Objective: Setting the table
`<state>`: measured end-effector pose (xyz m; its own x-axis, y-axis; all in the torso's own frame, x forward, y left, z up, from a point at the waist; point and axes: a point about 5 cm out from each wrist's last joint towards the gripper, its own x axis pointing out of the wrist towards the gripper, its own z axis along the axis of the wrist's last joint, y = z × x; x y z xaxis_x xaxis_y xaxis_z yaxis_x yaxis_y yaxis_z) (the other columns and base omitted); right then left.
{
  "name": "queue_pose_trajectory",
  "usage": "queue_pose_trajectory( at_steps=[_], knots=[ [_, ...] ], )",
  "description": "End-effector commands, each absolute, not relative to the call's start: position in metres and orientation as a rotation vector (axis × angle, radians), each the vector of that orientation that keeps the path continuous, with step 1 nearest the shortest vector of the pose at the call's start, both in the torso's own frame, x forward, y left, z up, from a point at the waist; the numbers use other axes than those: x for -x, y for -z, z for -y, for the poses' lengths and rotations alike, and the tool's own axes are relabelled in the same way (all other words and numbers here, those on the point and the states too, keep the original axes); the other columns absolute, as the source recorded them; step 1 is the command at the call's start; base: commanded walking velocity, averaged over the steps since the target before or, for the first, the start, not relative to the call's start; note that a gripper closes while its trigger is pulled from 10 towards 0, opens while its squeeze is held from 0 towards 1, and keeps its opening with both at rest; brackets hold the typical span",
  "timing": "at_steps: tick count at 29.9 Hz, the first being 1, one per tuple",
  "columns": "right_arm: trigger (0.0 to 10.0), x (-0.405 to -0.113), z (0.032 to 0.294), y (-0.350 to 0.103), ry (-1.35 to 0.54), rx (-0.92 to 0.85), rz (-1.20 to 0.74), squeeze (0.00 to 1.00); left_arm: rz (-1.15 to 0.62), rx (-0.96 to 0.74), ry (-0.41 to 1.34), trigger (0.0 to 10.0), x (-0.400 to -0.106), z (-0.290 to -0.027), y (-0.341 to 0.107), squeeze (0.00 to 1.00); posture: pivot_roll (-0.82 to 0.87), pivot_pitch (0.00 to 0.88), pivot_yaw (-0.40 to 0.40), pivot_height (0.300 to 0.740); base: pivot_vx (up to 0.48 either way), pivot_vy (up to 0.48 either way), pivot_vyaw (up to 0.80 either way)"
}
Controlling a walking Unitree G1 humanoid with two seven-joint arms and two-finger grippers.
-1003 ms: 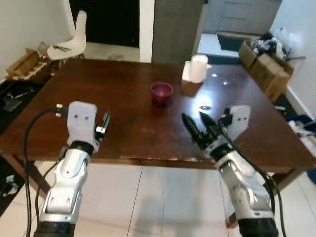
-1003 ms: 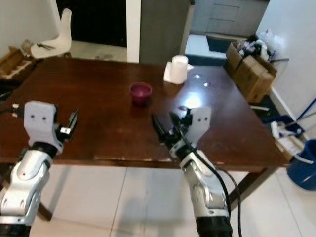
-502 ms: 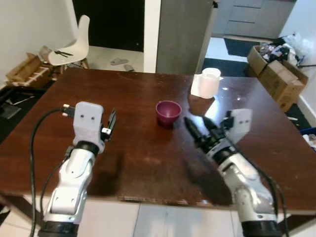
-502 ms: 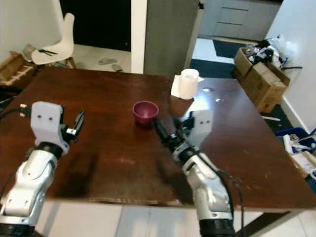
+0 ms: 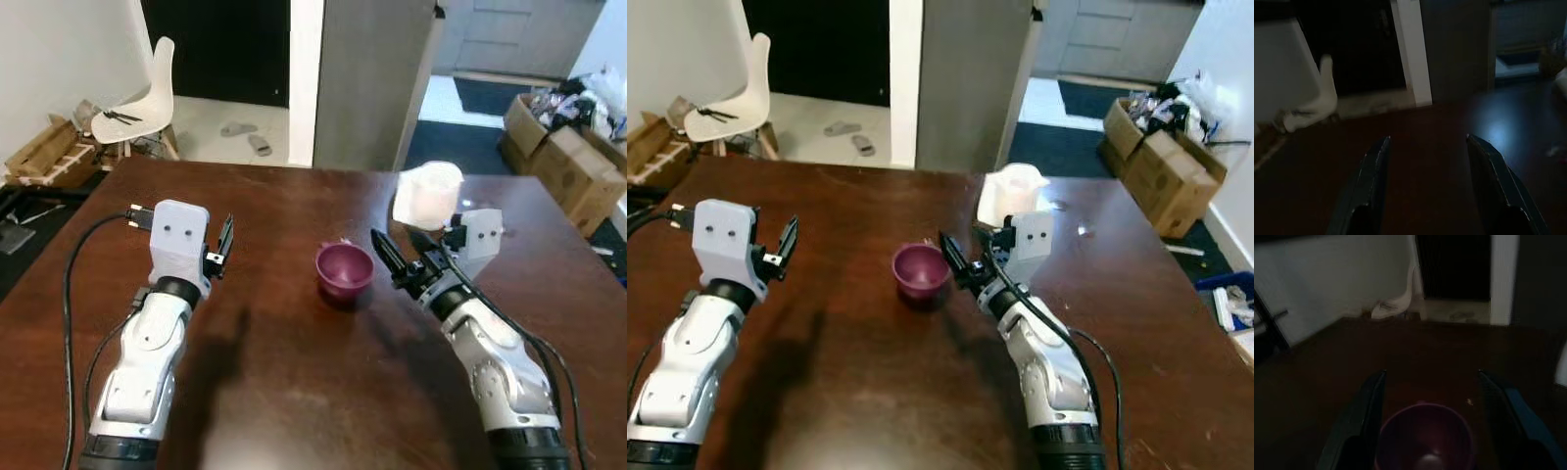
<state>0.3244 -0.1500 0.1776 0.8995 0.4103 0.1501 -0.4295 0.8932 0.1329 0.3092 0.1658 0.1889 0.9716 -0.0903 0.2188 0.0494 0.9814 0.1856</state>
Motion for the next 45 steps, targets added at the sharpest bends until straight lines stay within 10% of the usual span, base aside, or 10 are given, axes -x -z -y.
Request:
queue_pose_trajectory(
  at_steps=[1, 13, 45],
  knots=[
    [10.0, -0.325, 0.156, -0.168, -0.43, -0.132, 0.056, 0.0, 0.192, -0.186, 0.102, 10.0, -0.307, -0.164, -0.183, 0.0, -0.01, 0.0, 0.052, 0.74, 0.0, 0.0, 0.0],
    [10.0, -0.33, 0.194, -0.139, -0.298, -0.069, -0.179, 0.0, 0.108, -0.25, 0.303, 10.0, -0.288, -0.174, -0.176, 0.0, -0.01, 0.0, 0.049, 0.74, 0.0, 0.0, 0.0],
    [10.0, -0.336, 0.171, -0.09, -0.649, -0.226, -0.507, 0.0, 0.078, -0.31, 0.399, 10.0, -0.277, -0.174, -0.188, 0.0, 0.05, 0.053, 0.089, 0.74, 0.0, 0.0, 0.0]
  ],
)
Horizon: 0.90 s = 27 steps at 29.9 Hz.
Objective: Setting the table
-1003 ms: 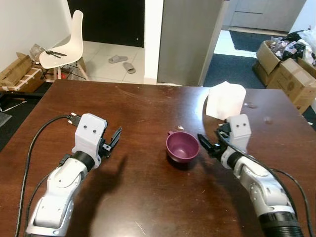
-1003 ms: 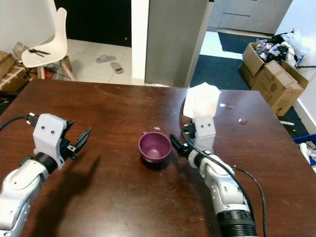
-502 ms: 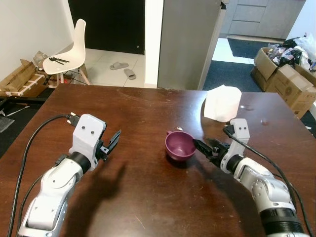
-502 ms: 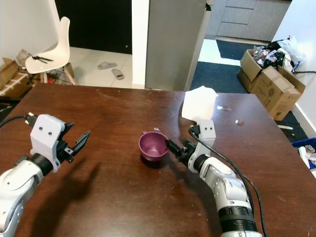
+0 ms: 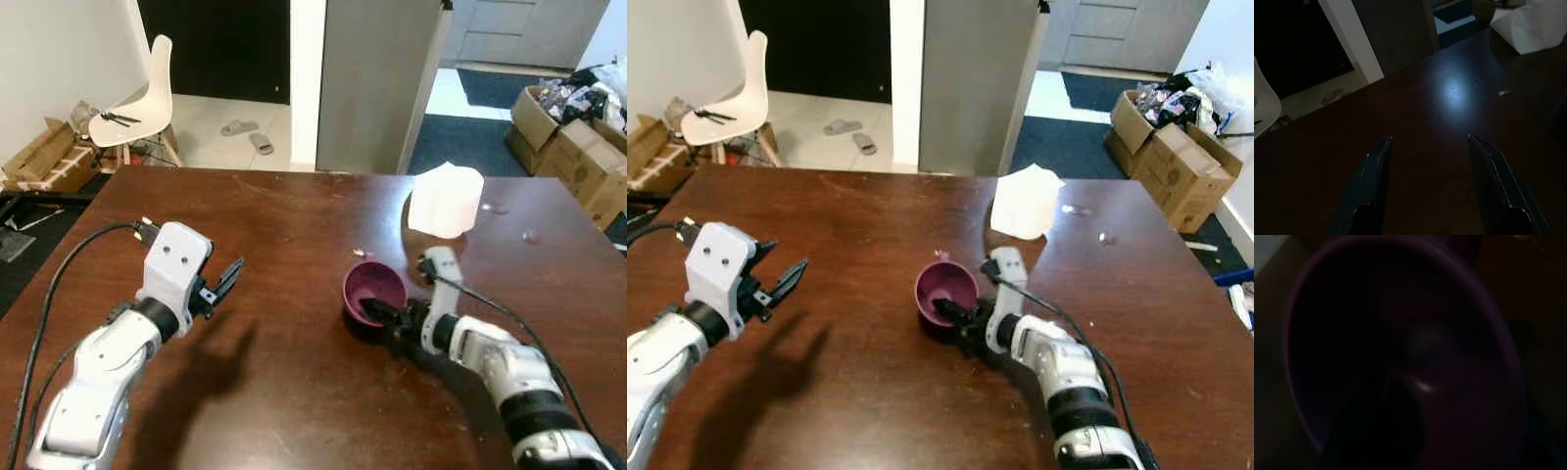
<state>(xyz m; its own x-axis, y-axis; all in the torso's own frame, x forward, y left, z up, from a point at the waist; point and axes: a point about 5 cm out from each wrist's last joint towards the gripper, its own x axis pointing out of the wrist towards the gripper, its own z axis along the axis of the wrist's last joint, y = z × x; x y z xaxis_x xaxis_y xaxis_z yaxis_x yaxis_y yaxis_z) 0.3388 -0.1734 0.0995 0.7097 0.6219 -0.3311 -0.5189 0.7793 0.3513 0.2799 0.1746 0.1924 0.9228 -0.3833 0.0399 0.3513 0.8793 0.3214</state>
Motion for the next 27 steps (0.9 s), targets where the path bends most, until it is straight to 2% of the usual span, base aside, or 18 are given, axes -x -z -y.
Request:
queue_pose_trajectory(
  at_steps=[1, 2, 3, 4, 5, 6, 7, 8, 27],
  knots=[
    [10.0, -0.335, 0.171, -0.088, -0.656, -0.214, -0.517, 0.0, 0.075, -0.311, 0.4, 10.0, -0.277, -0.174, -0.188, 0.0, 0.05, 0.059, 0.09, 0.74, 0.0, 0.0, 0.0],
    [6.1, -0.335, 0.172, -0.087, -0.657, -0.202, -0.529, 0.0, 0.073, -0.311, 0.4, 10.0, -0.276, -0.174, -0.188, 0.0, 0.05, 0.062, 0.09, 0.74, 0.0, 0.0, 0.0],
    [6.1, -0.335, 0.173, -0.086, -0.657, -0.193, -0.538, 0.0, 0.071, -0.312, 0.4, 10.0, -0.276, -0.175, -0.188, 0.0, 0.05, 0.062, 0.09, 0.74, 0.0, 0.0, 0.0],
    [3.5, -0.335, 0.173, -0.085, -0.657, -0.187, -0.544, 0.0, 0.069, -0.312, 0.399, 10.0, -0.276, -0.175, -0.188, 0.0, 0.05, 0.066, 0.091, 0.74, 0.0, 0.0, 0.0],
    [3.5, -0.335, 0.173, -0.085, -0.657, -0.187, -0.544, 0.0, 0.069, -0.312, 0.399, 10.0, -0.276, -0.175, -0.188, 0.0, 0.05, 0.066, 0.091, 0.74, 0.0, 0.0, 0.0],
    [0.6, -0.335, 0.175, -0.084, -0.649, -0.186, -0.549, 0.0, 0.068, -0.312, 0.398, 10.0, -0.276, -0.175, -0.188, 0.0, 0.05, 0.067, 0.091, 0.74, 0.0, 0.0, 0.0],
    [0.6, -0.335, 0.175, -0.084, -0.649, -0.186, -0.549, 0.0, 0.068, -0.312, 0.398, 10.0, -0.276, -0.175, -0.188, 0.0, 0.05, 0.067, 0.091, 0.74, 0.0, 0.0, 0.0],
    [0.0, -0.335, 0.176, -0.084, -0.648, -0.19, -0.548, 0.0, 0.067, -0.311, 0.399, 10.0, -0.276, -0.174, -0.187, 0.0, 0.05, 0.068, 0.09, 0.74, 0.0, 0.0, 0.0],
    [0.0, -0.346, 0.17, -0.133, -0.73, -0.31, -0.264, 0.0, 0.07, -0.284, 0.394, 10.0, -0.284, -0.162, -0.183, 0.0, 0.0, 0.026, 0.078, 0.74, 0.0, 0.0, 0.0]
  ],
)
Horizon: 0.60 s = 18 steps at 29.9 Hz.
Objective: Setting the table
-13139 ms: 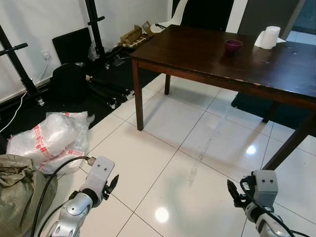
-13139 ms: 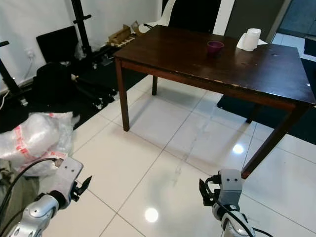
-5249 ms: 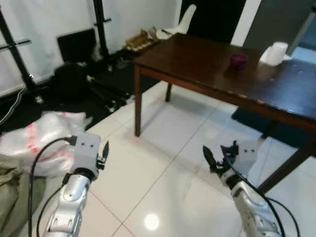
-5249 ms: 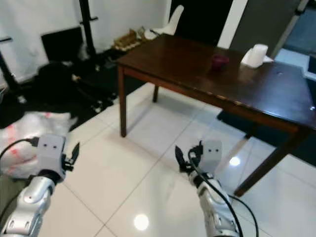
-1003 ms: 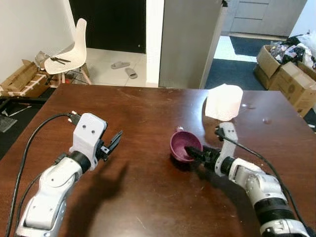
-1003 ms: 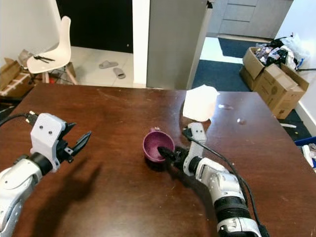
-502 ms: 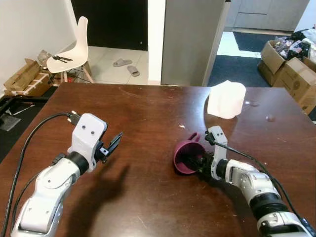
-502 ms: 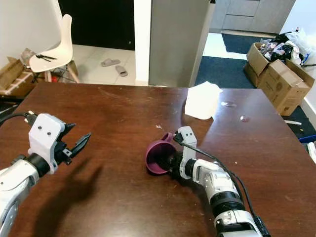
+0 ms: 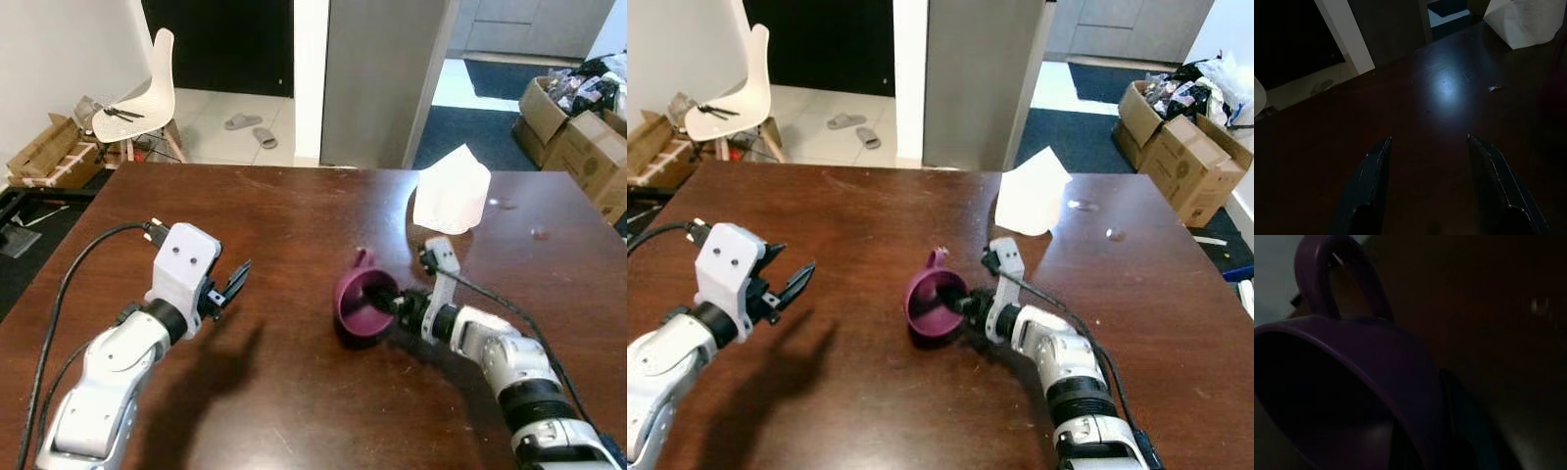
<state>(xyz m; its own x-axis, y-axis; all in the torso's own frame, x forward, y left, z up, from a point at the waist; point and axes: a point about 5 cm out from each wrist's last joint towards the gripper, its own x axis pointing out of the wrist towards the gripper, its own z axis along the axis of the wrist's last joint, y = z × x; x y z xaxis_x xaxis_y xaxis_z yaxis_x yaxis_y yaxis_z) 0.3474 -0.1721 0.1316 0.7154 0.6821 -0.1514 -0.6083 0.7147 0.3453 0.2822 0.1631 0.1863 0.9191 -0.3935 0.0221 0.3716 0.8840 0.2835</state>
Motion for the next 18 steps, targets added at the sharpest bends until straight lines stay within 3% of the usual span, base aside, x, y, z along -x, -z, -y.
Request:
queue_pose_trajectory(
  at_steps=[1, 9, 10, 11, 18],
  knots=[
    [0.0, -0.346, 0.169, -0.135, -0.729, -0.315, -0.253, 0.0, 0.071, -0.282, 0.394, 10.0, -0.285, -0.161, -0.182, 0.0, 0.0, 0.026, 0.078, 0.74, 0.0, 0.0, 0.0],
    [0.0, -0.342, 0.161, -0.169, -0.68, -0.322, -0.042, 0.0, 0.081, -0.272, 0.38, 10.0, -0.287, -0.153, -0.179, 0.0, -0.01, 0.003, 0.072, 0.74, 0.0, 0.0, 0.0],
    [4.6, -0.338, 0.157, -0.178, -0.664, -0.296, 0.017, 0.0, 0.085, -0.269, 0.4, 10.0, -0.285, -0.15, -0.18, 0.0, -0.02, 0.0, 0.073, 0.74, 0.0, 0.0, 0.0],
    [10.0, -0.334, 0.153, -0.185, -0.657, -0.296, 0.061, 0.0, 0.087, -0.267, 0.419, 10.0, -0.282, -0.149, -0.18, 0.0, -0.02, 0.0, 0.075, 0.74, 0.0, 0.0, 0.0],
    [10.0, -0.299, 0.132, -0.187, -0.634, -0.299, 0.13, 0.0, 0.064, -0.196, 0.377, 10.0, -0.272, -0.162, -0.182, 0.0, -0.03, 0.0, 0.089, 0.74, 0.0, 0.0, 0.0]
  ],
)
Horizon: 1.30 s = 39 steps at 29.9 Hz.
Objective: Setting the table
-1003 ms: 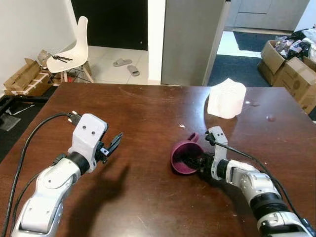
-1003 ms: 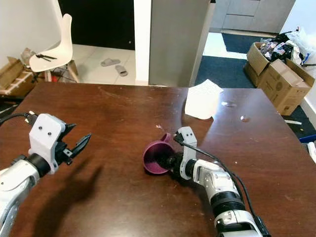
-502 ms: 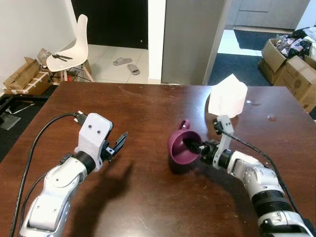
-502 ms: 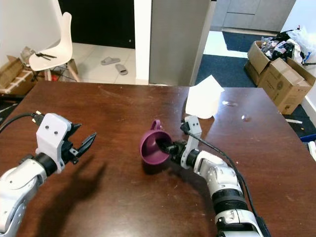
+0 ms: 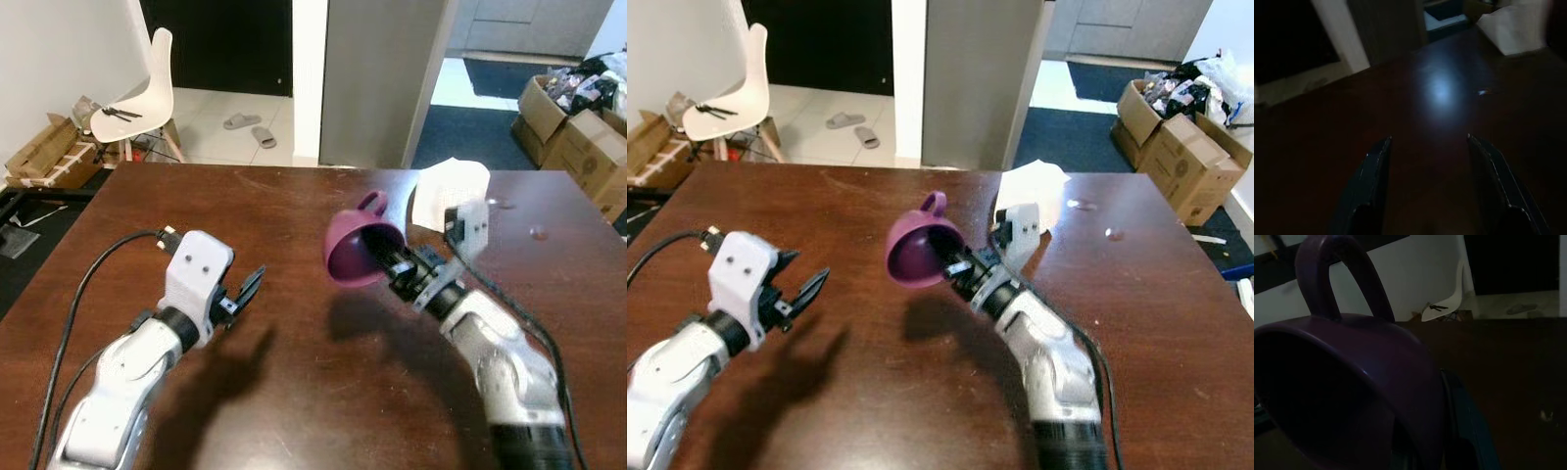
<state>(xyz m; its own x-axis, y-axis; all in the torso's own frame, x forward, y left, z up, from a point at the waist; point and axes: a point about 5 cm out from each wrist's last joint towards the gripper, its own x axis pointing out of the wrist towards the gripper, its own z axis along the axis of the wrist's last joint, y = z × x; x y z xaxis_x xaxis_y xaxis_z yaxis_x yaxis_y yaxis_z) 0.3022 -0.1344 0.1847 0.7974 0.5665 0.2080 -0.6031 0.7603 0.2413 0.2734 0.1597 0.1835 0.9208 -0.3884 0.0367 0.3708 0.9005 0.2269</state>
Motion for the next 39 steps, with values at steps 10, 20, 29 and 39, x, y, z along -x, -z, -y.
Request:
queue_pose_trajectory(
  at_steps=[10, 20, 29, 39],
  knots=[
    [10.0, -0.291, 0.127, -0.184, -0.524, -0.378, 0.13, 0.0, 0.064, -0.138, 0.313, 10.0, -0.277, -0.146, -0.175, 0.0, -0.04, 0.0, 0.079, 0.74, 0.0, 0.0, 0.0],
    [10.0, -0.295, 0.133, -0.183, -0.464, -0.384, 0.122, 0.0, 0.066, -0.115, 0.279, 10.0, -0.28, -0.145, -0.175, 0.0, -0.04, 0.0, 0.079, 0.74, 0.0, 0.0, 0.0],
    [10.0, -0.296, 0.135, -0.181, -0.438, -0.385, 0.11, 0.0, 0.067, -0.115, 0.27, 10.0, -0.281, -0.146, -0.175, 0.0, -0.04, 0.0, 0.08, 0.74, -0.029, 0.0, 0.0],
    [10.0, -0.298, 0.137, -0.179, -0.43, -0.38, 0.098, 0.0, 0.072, -0.119, 0.258, 10.0, -0.282, -0.15, -0.176, 0.0, -0.03, 0.0, 0.077, 0.74, -0.304, 0.0, 0.0]
  ],
)
